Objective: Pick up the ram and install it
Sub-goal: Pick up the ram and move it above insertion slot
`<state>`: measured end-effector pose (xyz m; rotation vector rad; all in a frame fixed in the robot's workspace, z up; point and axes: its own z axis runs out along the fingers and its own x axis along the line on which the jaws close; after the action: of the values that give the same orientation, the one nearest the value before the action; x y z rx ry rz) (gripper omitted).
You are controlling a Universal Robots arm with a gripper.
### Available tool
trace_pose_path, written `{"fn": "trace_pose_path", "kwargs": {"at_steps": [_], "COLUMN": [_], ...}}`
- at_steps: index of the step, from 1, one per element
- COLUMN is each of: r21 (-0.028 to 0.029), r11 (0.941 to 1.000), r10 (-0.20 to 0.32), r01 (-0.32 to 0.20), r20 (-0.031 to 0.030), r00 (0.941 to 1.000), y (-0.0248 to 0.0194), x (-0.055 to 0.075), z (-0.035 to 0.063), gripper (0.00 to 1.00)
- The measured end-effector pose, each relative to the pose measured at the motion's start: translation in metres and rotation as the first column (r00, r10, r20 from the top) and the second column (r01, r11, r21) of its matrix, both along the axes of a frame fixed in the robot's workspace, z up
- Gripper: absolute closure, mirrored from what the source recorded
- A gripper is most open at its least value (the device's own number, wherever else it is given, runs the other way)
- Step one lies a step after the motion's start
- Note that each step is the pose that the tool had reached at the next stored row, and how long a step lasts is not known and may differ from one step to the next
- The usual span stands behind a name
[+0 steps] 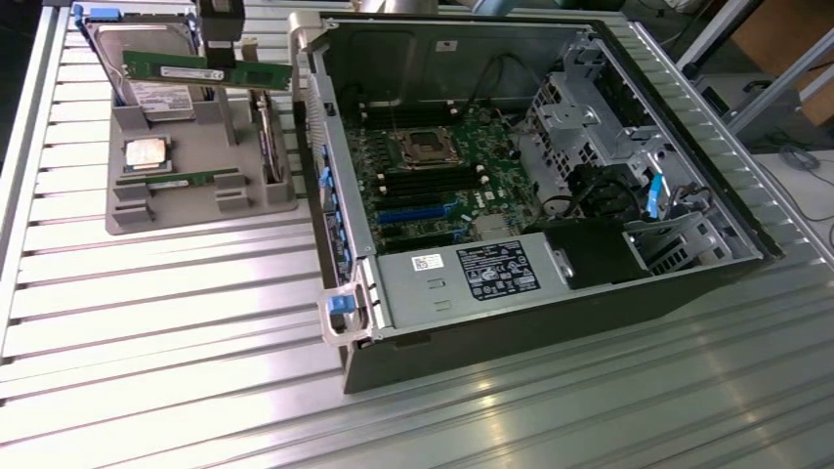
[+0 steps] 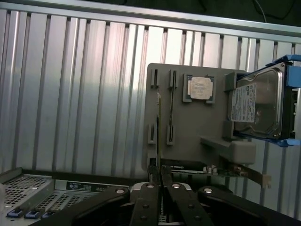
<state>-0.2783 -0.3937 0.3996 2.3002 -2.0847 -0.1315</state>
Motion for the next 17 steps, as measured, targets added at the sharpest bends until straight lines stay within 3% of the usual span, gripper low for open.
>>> {"fn": "trace_pose_path", "kwargs": {"at_steps": [6,11,17], "r21": [0.0029,0.0060,0.0076], "r11": [1.0000,0.9999,0.9998], "r10": [0.004,0.012,0.018], "r01": [-0.004,-0.012,-0.018], "r20": [-0.0046,-0.0129,-0.0186], "r00": [1.0000,0.9998,0.9997], "y": [0.0000,0.0000,0.0000], "x": [0.008,0.022,0.032], "z": [0.0000,0.0000,0.0000], "gripper": [0.87,0.87,0.87]}}
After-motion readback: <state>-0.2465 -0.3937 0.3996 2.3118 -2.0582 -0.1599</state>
